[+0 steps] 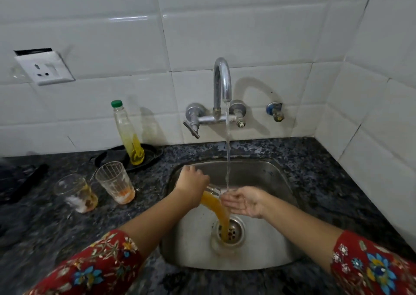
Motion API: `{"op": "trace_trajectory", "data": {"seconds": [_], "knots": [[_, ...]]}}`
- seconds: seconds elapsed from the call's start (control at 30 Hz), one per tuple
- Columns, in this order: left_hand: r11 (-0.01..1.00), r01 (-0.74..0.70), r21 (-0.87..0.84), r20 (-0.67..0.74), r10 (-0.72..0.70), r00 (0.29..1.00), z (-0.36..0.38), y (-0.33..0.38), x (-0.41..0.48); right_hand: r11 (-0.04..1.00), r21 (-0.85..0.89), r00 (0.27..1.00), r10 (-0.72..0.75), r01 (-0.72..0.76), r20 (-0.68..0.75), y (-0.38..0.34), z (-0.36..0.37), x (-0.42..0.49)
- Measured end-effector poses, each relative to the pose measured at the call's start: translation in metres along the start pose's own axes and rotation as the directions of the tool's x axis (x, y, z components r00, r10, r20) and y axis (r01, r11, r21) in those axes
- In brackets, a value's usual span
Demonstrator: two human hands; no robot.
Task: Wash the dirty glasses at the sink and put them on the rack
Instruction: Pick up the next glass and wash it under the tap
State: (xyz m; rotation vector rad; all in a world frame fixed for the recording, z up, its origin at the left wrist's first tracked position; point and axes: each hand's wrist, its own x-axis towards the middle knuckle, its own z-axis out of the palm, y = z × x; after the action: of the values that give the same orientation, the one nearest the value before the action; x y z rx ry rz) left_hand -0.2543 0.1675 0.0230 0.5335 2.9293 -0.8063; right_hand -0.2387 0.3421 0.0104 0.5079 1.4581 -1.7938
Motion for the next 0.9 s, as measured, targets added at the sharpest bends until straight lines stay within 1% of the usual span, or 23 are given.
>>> {"op": "trace_trajectory", "data": {"seconds": [0.1,0.17,0.23,0.27,0.3,0.33,0.37,0.4,0.43,0.47,0.5,0.53,0.57,0.6,0.63,0.67,0.7,0.73,0.77,0.8,0.83,0.87,0.9], "knots": [[0.999,0.001,-0.047,0.048,0.001,0.999,-0.005,-0.002,0.000,0.989,0.033,0.988,-0.146,0.147,-0.046,0.010,0.007,-0.001],[0.973,0.018,-0.232,0.080,0.000,0.997,-0.006,-0.005,0.002,0.935,-0.033,0.930,-0.356,0.354,-0.096,0.009,0.015,-0.001],[0.842,0.057,-0.537,0.091,-0.009,0.996,-0.001,-0.008,0.006,0.796,-0.252,0.818,-0.574,0.551,-0.023,0.009,0.016,-0.004],[0.726,0.062,-0.685,0.084,-0.006,0.996,0.004,-0.009,0.009,0.640,-0.441,0.744,-0.661,0.629,0.102,0.008,0.013,-0.006],[0.600,0.041,-0.799,0.061,0.012,0.998,0.010,-0.010,0.013,0.410,-0.622,0.675,-0.685,0.668,0.274,0.006,0.007,-0.008],[0.482,-0.017,-0.876,0.009,0.052,0.999,0.013,-0.011,0.016,0.128,-0.741,0.626,-0.639,0.660,0.447,0.001,0.000,-0.008],[0.398,-0.073,-0.914,-0.038,0.094,0.995,0.016,-0.010,0.018,-0.178,-0.775,0.586,-0.559,0.606,0.586,-0.007,-0.008,-0.007],[0.306,-0.096,-0.947,-0.061,0.124,0.990,0.014,-0.009,0.019,-0.457,-0.714,0.522,-0.487,0.531,0.700,-0.018,-0.015,-0.007],[0.207,-0.088,-0.974,-0.061,0.136,0.989,0.014,-0.008,0.022,-0.653,-0.607,0.452,-0.419,0.452,0.787,-0.031,-0.022,-0.005],[0.100,-0.049,-0.994,-0.034,0.147,0.989,0.010,-0.006,0.026,-0.764,-0.516,0.387,-0.373,0.388,0.843,-0.043,-0.027,-0.004],[0.053,-0.038,-0.998,-0.029,0.160,0.987,0.008,-0.004,0.029,-0.799,-0.485,0.352,-0.366,0.355,0.861,-0.053,-0.030,0.000],[0.023,-0.029,-0.999,-0.025,0.164,0.986,0.007,0.000,0.032,-0.774,-0.520,0.370,-0.393,0.361,0.842,-0.061,-0.028,0.000],[0.003,-0.059,-0.998,-0.058,0.145,0.988,0.006,0.006,0.037,-0.693,-0.608,0.439,-0.441,0.389,0.783,-0.066,-0.022,-0.001],[-0.062,-0.065,-0.996,-0.071,0.109,0.992,0.009,0.013,0.041,-0.519,-0.739,0.559,-0.490,0.430,0.669,-0.067,-0.015,0.000],[-0.028,-0.067,-0.997,-0.067,0.033,0.997,0.009,0.017,0.042,-0.260,-0.844,0.678,-0.508,0.468,0.532,-0.067,-0.009,0.003],[0.052,-0.090,-0.995,-0.095,-0.098,0.991,0.006,0.020,0.043,-0.037,-0.867,0.739,-0.505,0.498,0.446,-0.068,-0.004,0.006],[0.133,-0.104,-0.986,-0.127,-0.176,0.976,0.005,0.020,0.042,0.058,-0.846,0.750,-0.497,0.530,0.435,-0.066,-0.001,0.007],[0.172,-0.159,-0.972,-0.188,-0.170,0.967,0.001,0.018,0.039,-0.001,-0.832,0.733,-0.472,0.555,0.490,-0.065,-0.002,0.005],[0.223,-0.199,-0.954,-0.224,-0.094,0.970,0.000,0.012,0.037,-0.189,-0.809,0.696,-0.426,0.557,0.578,-0.064,-0.006,0.003],[0.262,-0.231,-0.937,-0.242,-0.011,0.970,0.000,0.008,0.038,-0.429,-0.743,0.645,-0.378,0.513,0.664,-0.063,-0.010,0.000],[0.304,-0.242,-0.922,-0.237,0.053,0.970,-0.001,0.003,0.037,-0.625,-0.645,0.600,-0.330,0.440,0.729,-0.061,-0.015,0.002],[0.289,-0.228,-0.930,-0.220,0.062,0.974,0.003,0.001,0.038,-0.709,-0.596,0.594,-0.309,0.377,0.743,-0.060,-0.018,0.003],[0.212,-0.216,-0.953,-0.218,0.015,0.976,0.002,0.004,0.037,-0.698,-0.620,0.595,-0.341,0.358,0.728,-0.059,-0.018,0.006]]}}
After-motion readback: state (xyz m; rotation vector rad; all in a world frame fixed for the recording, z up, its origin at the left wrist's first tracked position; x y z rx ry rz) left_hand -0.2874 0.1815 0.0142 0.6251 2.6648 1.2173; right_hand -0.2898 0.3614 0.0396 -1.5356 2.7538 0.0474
